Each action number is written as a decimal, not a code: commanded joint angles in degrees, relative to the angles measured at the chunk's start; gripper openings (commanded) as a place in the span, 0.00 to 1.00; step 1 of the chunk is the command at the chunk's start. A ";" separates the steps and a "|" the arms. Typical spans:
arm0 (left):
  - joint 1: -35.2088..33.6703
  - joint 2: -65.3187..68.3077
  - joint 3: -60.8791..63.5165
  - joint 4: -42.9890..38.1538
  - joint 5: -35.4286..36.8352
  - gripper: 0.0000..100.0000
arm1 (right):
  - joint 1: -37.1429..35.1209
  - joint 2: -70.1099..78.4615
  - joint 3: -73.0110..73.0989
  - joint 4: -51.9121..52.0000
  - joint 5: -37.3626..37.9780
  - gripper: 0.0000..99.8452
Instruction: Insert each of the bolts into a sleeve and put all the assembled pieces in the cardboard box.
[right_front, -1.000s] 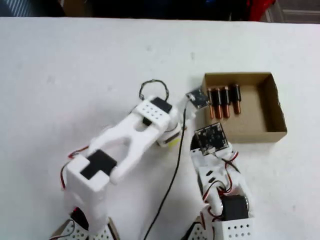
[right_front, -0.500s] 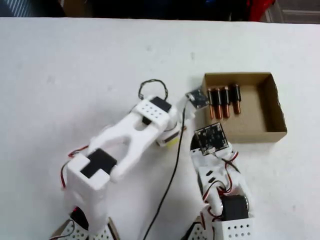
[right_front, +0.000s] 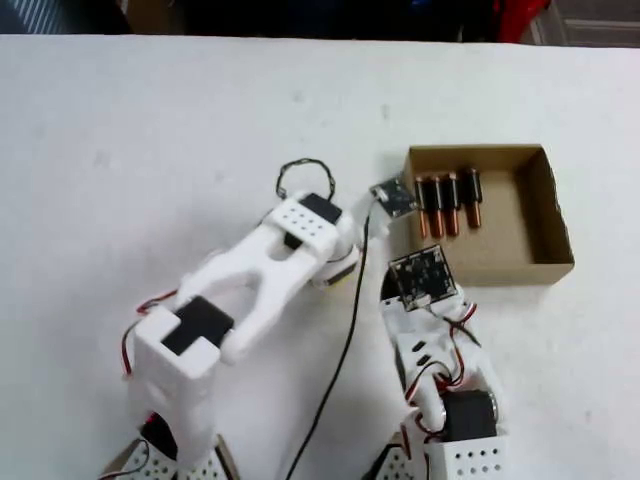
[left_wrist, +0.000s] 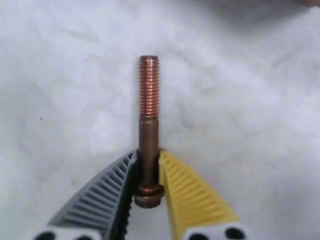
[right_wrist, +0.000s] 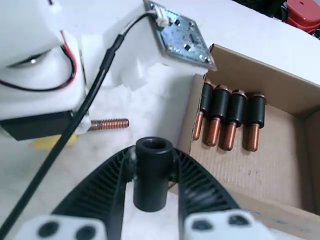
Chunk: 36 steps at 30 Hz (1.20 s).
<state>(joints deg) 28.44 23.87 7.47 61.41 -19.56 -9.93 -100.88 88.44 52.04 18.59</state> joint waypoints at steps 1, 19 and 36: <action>-2.07 -0.75 -1.93 1.41 -0.44 0.02 | 0.40 -0.57 -0.53 -1.63 -0.18 0.02; -8.48 -10.59 -13.45 32.44 -20.22 0.02 | 0.13 -0.57 -0.35 -1.63 -0.09 0.02; -25.01 -17.01 -0.35 28.66 -45.89 0.02 | 0.04 -0.57 0.35 -1.63 -0.09 0.02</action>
<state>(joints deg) 5.67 10.07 4.84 93.93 -62.29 -10.02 -100.79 89.32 51.87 18.68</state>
